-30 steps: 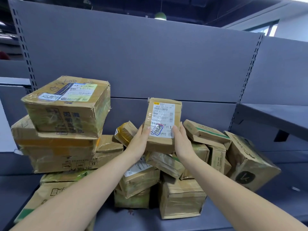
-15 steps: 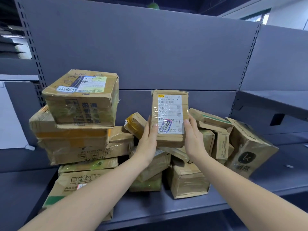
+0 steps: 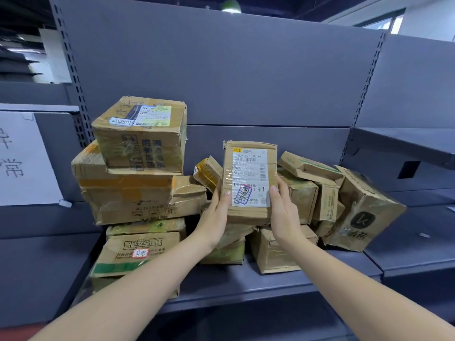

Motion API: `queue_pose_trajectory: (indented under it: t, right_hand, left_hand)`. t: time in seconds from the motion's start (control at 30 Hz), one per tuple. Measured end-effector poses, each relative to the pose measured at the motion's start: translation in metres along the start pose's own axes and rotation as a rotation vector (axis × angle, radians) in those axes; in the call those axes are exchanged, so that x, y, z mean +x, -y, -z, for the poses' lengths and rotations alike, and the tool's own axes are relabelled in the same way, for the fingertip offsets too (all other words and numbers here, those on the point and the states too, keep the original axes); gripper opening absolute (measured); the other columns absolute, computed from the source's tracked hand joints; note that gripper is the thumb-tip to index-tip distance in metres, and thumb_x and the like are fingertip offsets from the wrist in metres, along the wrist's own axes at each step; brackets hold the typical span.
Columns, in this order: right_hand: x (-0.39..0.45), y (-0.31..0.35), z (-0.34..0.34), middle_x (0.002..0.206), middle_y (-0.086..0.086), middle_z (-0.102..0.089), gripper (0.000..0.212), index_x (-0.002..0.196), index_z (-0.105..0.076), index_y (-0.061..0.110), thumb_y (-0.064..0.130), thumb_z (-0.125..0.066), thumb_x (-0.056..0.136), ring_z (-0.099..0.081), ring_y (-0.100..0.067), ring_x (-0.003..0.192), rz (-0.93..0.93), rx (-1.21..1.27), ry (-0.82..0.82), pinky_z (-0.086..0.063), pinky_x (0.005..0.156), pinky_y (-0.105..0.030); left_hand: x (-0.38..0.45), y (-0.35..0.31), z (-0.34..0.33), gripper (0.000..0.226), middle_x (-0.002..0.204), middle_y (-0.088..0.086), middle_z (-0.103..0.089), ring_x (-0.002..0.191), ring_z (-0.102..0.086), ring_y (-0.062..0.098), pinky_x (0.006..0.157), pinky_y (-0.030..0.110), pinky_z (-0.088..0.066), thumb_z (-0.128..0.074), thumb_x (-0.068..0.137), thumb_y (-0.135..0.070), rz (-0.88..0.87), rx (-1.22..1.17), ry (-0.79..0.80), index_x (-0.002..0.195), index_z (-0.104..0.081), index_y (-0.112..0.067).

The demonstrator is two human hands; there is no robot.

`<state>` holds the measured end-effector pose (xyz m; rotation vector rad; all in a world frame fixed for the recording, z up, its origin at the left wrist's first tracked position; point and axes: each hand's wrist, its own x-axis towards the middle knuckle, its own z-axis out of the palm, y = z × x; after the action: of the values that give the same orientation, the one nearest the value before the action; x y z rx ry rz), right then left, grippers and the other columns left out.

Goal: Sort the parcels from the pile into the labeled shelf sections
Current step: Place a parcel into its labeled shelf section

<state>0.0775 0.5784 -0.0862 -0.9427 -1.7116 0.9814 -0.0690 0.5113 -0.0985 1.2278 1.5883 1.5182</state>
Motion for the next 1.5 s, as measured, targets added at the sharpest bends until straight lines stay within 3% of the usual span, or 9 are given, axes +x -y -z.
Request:
queue_pose_trajectory:
  t: [0.23, 0.57, 0.73, 0.83, 0.97, 1.13, 1.3, 1.37, 1.5]
  right_hand:
    - [-0.040, -0.004, 0.001, 0.123, 0.010, -0.063, 0.051, 0.146, -0.030, 0.040, 0.055, -0.027, 0.098, -0.057, -0.017, 0.114, -0.024, 0.000, 0.040, -0.041, 0.101, -0.040]
    - [-0.109, 0.002, 0.004, 0.123, 0.009, -0.061, 0.047, 0.148, -0.029, 0.038, 0.047, -0.028, 0.102, -0.054, -0.018, 0.111, -0.066, -0.007, 0.106, -0.040, 0.096, -0.038]
    - [-0.134, 0.006, 0.000, 0.123, 0.010, -0.059, 0.045, 0.149, -0.025, 0.036, 0.040, -0.030, 0.105, -0.053, -0.016, 0.115, -0.089, 0.009, 0.159, -0.038, 0.099, -0.035]
    - [-0.148, 0.009, -0.010, 0.122, 0.011, -0.060, 0.047, 0.151, -0.025, 0.034, 0.038, -0.030, 0.105, -0.054, -0.014, 0.114, -0.097, 0.025, 0.194, -0.037, 0.093, -0.030]
    - [-0.165, 0.014, -0.028, 0.122, 0.012, -0.058, 0.047, 0.152, -0.023, 0.032, 0.036, -0.029, 0.105, -0.054, -0.011, 0.115, -0.123, 0.048, 0.239, -0.038, 0.090, -0.024]
    - [-0.182, 0.020, -0.056, 0.132, 0.004, -0.059, 0.048, 0.151, -0.021, 0.035, 0.036, -0.030, 0.104, -0.055, -0.014, 0.118, -0.173, 0.088, 0.272, -0.043, 0.103, -0.035]
    - [-0.199, 0.042, -0.093, 0.126, 0.006, -0.059, 0.052, 0.148, -0.024, 0.036, 0.041, -0.032, 0.097, -0.056, -0.010, 0.107, -0.184, 0.078, 0.291, -0.044, 0.091, -0.033]
    - [-0.205, 0.048, -0.111, 0.126, 0.006, -0.061, 0.057, 0.147, -0.023, 0.040, 0.047, -0.032, 0.091, -0.056, -0.016, 0.110, -0.193, 0.068, 0.290, -0.046, 0.097, -0.041]
    - [-0.227, 0.068, -0.159, 0.122, 0.007, -0.061, 0.054, 0.148, -0.023, 0.040, 0.046, -0.032, 0.095, -0.056, -0.017, 0.110, -0.221, 0.061, 0.287, -0.045, 0.098, -0.041]
  left_hand:
    - [-0.044, 0.001, -0.001, 0.054, 0.128, -0.024, -0.041, 0.128, -0.035, 0.005, 0.106, 0.025, -0.024, -0.026, 0.097, -0.063, 0.105, -0.010, -0.032, 0.148, -0.021, -0.046]
    - [-0.109, 0.016, 0.007, 0.064, 0.133, -0.025, -0.055, 0.134, -0.041, 0.015, 0.117, 0.047, -0.022, -0.029, 0.076, -0.086, 0.135, 0.061, -0.033, 0.134, -0.038, -0.061]
    - [-0.143, 0.004, 0.015, 0.041, 0.113, -0.033, -0.058, 0.123, -0.044, 0.004, 0.108, 0.031, -0.027, -0.036, 0.093, -0.059, 0.200, -0.003, -0.065, 0.129, -0.049, -0.045]
    - [-0.157, 0.007, 0.025, 0.060, 0.120, -0.020, -0.065, 0.122, -0.053, 0.013, 0.112, 0.044, -0.033, -0.040, 0.072, -0.071, 0.255, -0.034, -0.072, 0.126, -0.054, -0.047]
    - [-0.173, 0.016, 0.041, 0.078, 0.136, -0.016, -0.056, 0.131, -0.044, 0.013, 0.116, 0.042, -0.027, -0.040, 0.066, -0.071, 0.284, -0.019, -0.137, 0.137, -0.049, -0.039]
    - [-0.191, 0.017, 0.068, 0.040, 0.130, -0.012, -0.059, 0.124, -0.048, 0.011, 0.107, 0.030, -0.031, -0.035, 0.099, -0.040, 0.272, -0.020, -0.113, 0.135, -0.051, -0.031]
    - [-0.206, 0.023, 0.110, 0.028, 0.122, -0.009, -0.063, 0.120, -0.053, 0.013, 0.111, 0.036, -0.034, -0.033, 0.103, -0.028, 0.300, -0.028, -0.145, 0.115, -0.056, -0.037]
    - [-0.211, 0.025, 0.128, 0.027, 0.112, -0.010, -0.067, 0.106, -0.060, 0.011, 0.102, 0.035, -0.045, -0.033, 0.103, -0.028, 0.322, -0.054, -0.154, 0.106, -0.058, -0.038]
    - [-0.231, 0.023, 0.179, 0.026, 0.090, -0.012, -0.068, 0.071, -0.062, 0.000, 0.056, 0.014, -0.052, -0.033, 0.104, -0.028, 0.370, -0.083, -0.162, 0.114, -0.057, -0.030]
